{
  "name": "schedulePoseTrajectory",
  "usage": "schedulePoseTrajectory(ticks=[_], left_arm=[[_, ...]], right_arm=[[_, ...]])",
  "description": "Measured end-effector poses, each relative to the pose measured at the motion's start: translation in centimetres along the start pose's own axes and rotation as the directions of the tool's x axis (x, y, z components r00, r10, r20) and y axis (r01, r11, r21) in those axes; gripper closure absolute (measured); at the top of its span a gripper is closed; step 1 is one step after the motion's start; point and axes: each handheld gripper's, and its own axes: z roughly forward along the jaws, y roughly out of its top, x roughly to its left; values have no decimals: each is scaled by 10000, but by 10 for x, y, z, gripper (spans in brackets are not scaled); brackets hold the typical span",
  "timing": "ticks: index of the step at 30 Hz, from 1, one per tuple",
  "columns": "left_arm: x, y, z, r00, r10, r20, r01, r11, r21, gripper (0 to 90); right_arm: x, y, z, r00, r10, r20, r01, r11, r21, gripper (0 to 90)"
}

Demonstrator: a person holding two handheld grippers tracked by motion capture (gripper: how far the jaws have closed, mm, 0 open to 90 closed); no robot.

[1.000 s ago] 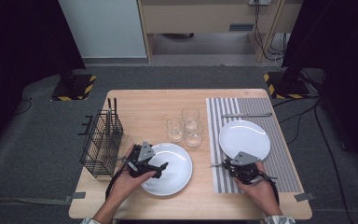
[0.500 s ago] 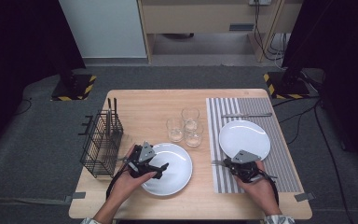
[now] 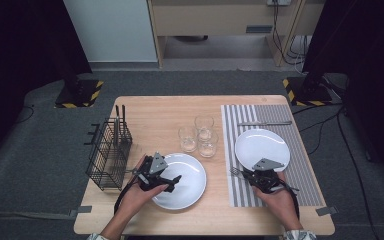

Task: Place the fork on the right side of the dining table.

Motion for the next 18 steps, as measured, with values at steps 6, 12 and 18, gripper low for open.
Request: schedulePoseTrajectory(ticks=[6,12,18], left_arm=[[1,0,-1,10000,-51,-24,51,10000,-11,68],[1,0,0,10000,-38,-41,38,10000,22,68],[0,0,0,10000,-6,-52,7,10000,79,69]], right_arm=[[1,-2,2,10000,-76,-47,77,9996,264,829],[3,2,1,9999,-135,28,135,9999,-14,789],[10,11,7,9994,-347,-82,345,9992,-221,681]])
